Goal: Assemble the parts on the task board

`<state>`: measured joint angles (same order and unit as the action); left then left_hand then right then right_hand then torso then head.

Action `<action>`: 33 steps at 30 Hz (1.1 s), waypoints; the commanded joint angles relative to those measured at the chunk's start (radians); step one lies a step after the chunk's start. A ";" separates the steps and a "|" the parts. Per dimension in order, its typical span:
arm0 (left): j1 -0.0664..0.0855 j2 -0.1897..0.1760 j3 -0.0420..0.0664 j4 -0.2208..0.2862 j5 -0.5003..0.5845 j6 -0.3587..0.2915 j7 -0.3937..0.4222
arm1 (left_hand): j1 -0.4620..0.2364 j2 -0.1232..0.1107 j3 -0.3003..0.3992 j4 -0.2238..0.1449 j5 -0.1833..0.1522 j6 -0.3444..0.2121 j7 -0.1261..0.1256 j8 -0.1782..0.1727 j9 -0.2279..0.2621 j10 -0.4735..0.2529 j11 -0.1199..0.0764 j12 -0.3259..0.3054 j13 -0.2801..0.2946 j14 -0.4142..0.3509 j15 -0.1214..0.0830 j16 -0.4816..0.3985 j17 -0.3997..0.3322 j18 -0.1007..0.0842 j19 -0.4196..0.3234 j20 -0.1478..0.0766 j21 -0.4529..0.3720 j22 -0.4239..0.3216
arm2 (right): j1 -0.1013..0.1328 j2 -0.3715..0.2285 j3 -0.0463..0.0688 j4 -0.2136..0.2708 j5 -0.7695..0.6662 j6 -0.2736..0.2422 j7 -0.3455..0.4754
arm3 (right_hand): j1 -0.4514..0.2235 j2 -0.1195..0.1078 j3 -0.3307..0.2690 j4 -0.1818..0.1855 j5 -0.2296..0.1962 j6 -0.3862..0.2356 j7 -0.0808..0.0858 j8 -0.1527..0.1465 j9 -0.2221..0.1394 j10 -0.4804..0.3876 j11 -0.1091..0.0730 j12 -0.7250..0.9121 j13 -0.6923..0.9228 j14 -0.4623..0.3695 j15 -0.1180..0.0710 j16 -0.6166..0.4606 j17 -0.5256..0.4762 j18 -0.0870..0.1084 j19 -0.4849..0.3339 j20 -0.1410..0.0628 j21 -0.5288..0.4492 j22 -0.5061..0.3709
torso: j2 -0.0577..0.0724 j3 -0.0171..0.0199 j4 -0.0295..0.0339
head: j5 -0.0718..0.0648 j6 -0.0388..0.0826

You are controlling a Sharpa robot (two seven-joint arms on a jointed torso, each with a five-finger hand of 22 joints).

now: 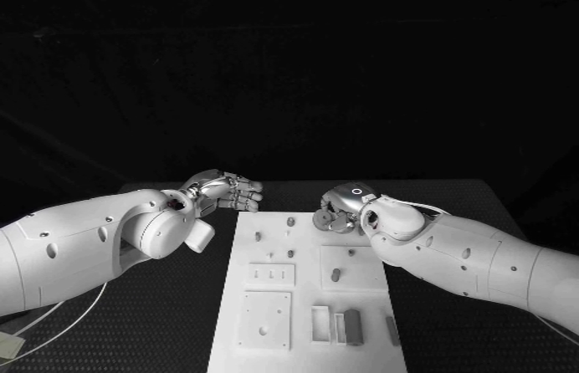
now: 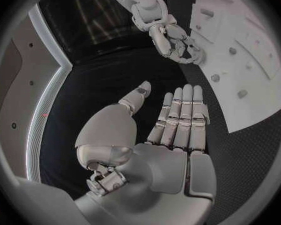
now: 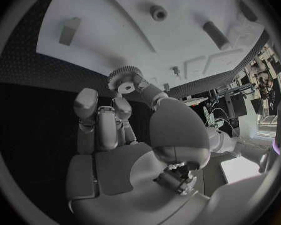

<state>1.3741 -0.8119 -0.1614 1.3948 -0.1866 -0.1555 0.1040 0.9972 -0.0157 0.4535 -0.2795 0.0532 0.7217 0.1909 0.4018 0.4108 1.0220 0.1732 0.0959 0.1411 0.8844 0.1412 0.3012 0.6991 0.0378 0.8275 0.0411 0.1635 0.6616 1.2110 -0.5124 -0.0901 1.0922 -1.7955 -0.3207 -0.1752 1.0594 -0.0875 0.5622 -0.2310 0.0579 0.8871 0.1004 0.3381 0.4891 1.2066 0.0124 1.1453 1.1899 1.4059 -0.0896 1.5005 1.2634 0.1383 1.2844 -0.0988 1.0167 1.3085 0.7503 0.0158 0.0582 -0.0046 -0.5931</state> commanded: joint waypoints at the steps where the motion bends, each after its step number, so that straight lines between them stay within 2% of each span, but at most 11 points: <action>1: 0.001 -0.003 0.001 0.006 -0.008 -0.001 0.010 | -0.002 -0.005 -0.003 0.001 0.004 0.007 0.014 -0.004 0.001 0.008 0.002 -0.004 0.001 0.009 0.001 -0.007 0.002 -0.010 0.008 0.001 -0.005 -0.001 | 0.006 -0.006 0.003 0.027 -0.088 -0.067 -0.056 | -0.012 -0.001 0.003 0.007 0.005 0.038 0.020 -0.006 0.012 0.004 -0.005 0.003 -0.001 0.000 -0.008 0.004 0.000 0.124 -0.002 0.004 0.005 0.017 | 0.000 0.0008 -0.0009 | -0.002 0.004; 3: 0.001 -0.005 0.001 0.008 -0.008 -0.002 0.010 | -0.001 -0.006 -0.003 0.000 0.004 0.007 0.014 -0.005 0.001 0.008 0.002 -0.005 0.001 0.009 0.001 -0.007 0.002 -0.010 0.008 0.001 -0.006 -0.001 | 0.009 -0.011 0.005 0.046 -0.098 -0.074 -0.066 | -0.013 -0.006 0.004 0.010 0.005 0.040 0.019 -0.005 0.013 0.005 -0.005 0.002 -0.004 -0.001 -0.009 0.003 -0.002 0.124 -0.001 0.004 0.005 0.017 | -0.001 0.0002 -0.0012 | -0.003 0.005; 10: 0.001 -0.003 0.001 0.007 -0.008 -0.003 0.010 | -0.001 -0.006 -0.002 0.000 0.004 0.007 0.014 -0.005 0.001 0.008 0.002 -0.005 0.001 0.009 0.001 -0.008 0.002 -0.010 0.008 0.001 -0.006 0.000 | 0.013 -0.019 0.009 0.126 -0.127 -0.080 -0.085 | -0.019 -0.022 0.009 0.025 0.005 0.045 0.016 -0.005 0.017 0.010 -0.008 0.001 -0.010 -0.002 -0.012 0.002 -0.007 0.124 0.002 0.004 0.004 0.016 | 0.000 0.0011 0.0062 | -0.005 0.006; 14: 0.001 -0.005 0.001 0.007 -0.008 -0.004 0.009 | -0.001 -0.006 -0.002 0.000 0.004 0.007 0.014 -0.005 0.001 0.008 0.002 -0.005 0.001 0.009 0.001 -0.008 0.002 -0.010 0.008 0.001 -0.006 0.000 | 0.013 0.003 0.009 0.143 -0.138 -0.066 -0.090 | -0.019 -0.027 0.011 0.029 0.005 0.046 0.016 -0.006 0.018 0.011 -0.009 0.000 -0.012 -0.003 -0.012 0.001 -0.009 0.124 0.003 0.004 0.003 0.015 | 0.001 0.0018 0.0061 | -0.003 0.008; 16: 0.001 -0.004 0.001 0.007 -0.008 -0.005 0.010 | -0.001 -0.006 -0.002 0.000 0.004 0.007 0.014 -0.005 0.001 0.008 0.002 -0.006 0.001 0.009 0.001 -0.008 0.003 -0.010 0.008 0.001 -0.006 0.000 | 0.013 0.018 0.009 0.140 -0.143 -0.059 -0.094 | -0.020 -0.031 0.012 0.032 0.005 0.046 0.016 -0.006 0.019 0.010 -0.009 -0.001 -0.013 -0.003 -0.013 0.001 -0.009 0.124 0.003 0.004 0.003 0.015 | 0.001 0.0006 0.0038 | -0.001 0.008; 18: 0.001 -0.002 0.001 0.009 -0.008 -0.004 0.011 | -0.001 -0.006 -0.002 0.000 0.004 0.007 0.014 -0.005 0.001 0.008 0.002 -0.006 0.001 0.009 0.001 -0.008 0.003 -0.010 0.008 0.001 -0.006 0.000 | 0.012 0.035 0.007 0.129 -0.149 -0.058 -0.099 | -0.021 -0.034 0.013 0.036 0.005 0.045 0.016 -0.007 0.020 0.011 -0.009 -0.001 -0.014 -0.003 -0.013 0.000 -0.010 0.124 0.004 0.004 0.003 0.015 | 0.001 -0.0005 0.0041 | 0.000 0.009; 23: 0.001 0.001 0.001 0.008 -0.008 -0.004 0.009 | 0.000 -0.006 -0.002 0.000 0.004 0.007 0.015 -0.005 0.001 0.008 0.002 -0.006 0.001 0.009 0.001 -0.008 0.003 -0.010 0.008 0.001 -0.006 0.000 | 0.004 0.078 0.006 0.087 -0.143 -0.056 -0.101 | -0.021 -0.037 0.015 0.040 0.005 0.045 0.016 -0.008 0.020 0.011 -0.009 -0.002 -0.016 -0.004 -0.013 -0.001 -0.013 0.124 0.004 0.004 0.002 0.015 | 0.002 0.0007 0.0041 | 0.006 0.009; 30: 0.001 0.008 0.001 0.005 -0.008 -0.002 0.011 | 0.000 -0.007 -0.003 0.000 0.004 0.007 0.015 -0.005 0.001 0.009 0.002 -0.007 0.001 0.009 0.001 -0.009 0.003 -0.010 0.008 0.001 -0.007 0.000 | -0.010 0.116 -0.002 0.054 -0.143 -0.040 -0.101 | -0.019 -0.038 0.016 0.041 0.005 0.045 0.016 -0.009 0.021 0.010 -0.009 -0.003 -0.018 -0.006 -0.013 -0.002 -0.017 0.124 0.004 0.004 0.001 0.015 | 0.003 -0.0008 0.0085 | 0.003 0.009; 33: 0.001 0.009 0.001 0.004 -0.008 -0.002 0.010 | 0.000 -0.007 -0.003 0.000 0.004 0.007 0.015 -0.005 0.001 0.009 0.002 -0.007 0.001 0.009 0.001 -0.009 0.003 -0.010 0.009 0.001 -0.007 0.000 | -0.015 0.122 -0.003 0.042 -0.143 -0.037 -0.100 | -0.019 -0.038 0.017 0.041 0.005 0.044 0.016 -0.009 0.021 0.009 -0.009 -0.004 -0.019 -0.006 -0.013 -0.002 -0.017 0.124 0.004 0.004 0.001 0.014 | 0.003 0.0004 0.0100 | 0.004 0.007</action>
<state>1.3742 -0.8050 -0.1614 1.3985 -0.1923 -0.1584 0.1040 0.9972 -0.0157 0.4535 -0.2795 0.0532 0.7217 0.1909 0.4018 0.4108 1.0256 0.1768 0.0959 0.1409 0.8871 0.1438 0.2974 0.7010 0.0377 0.8275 0.0411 0.1635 0.6616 1.1976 -0.3939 -0.0931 1.1415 -1.9215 -0.3746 -0.2677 1.0388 -0.1175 0.5796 -0.1970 0.0619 0.9127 0.0992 0.3308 0.5080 1.2139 0.0055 1.1452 1.1729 1.3987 -0.0965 1.5005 1.2471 0.1383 1.2860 -0.0973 1.0166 1.3085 0.7526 0.0157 0.0653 -0.0015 -0.5839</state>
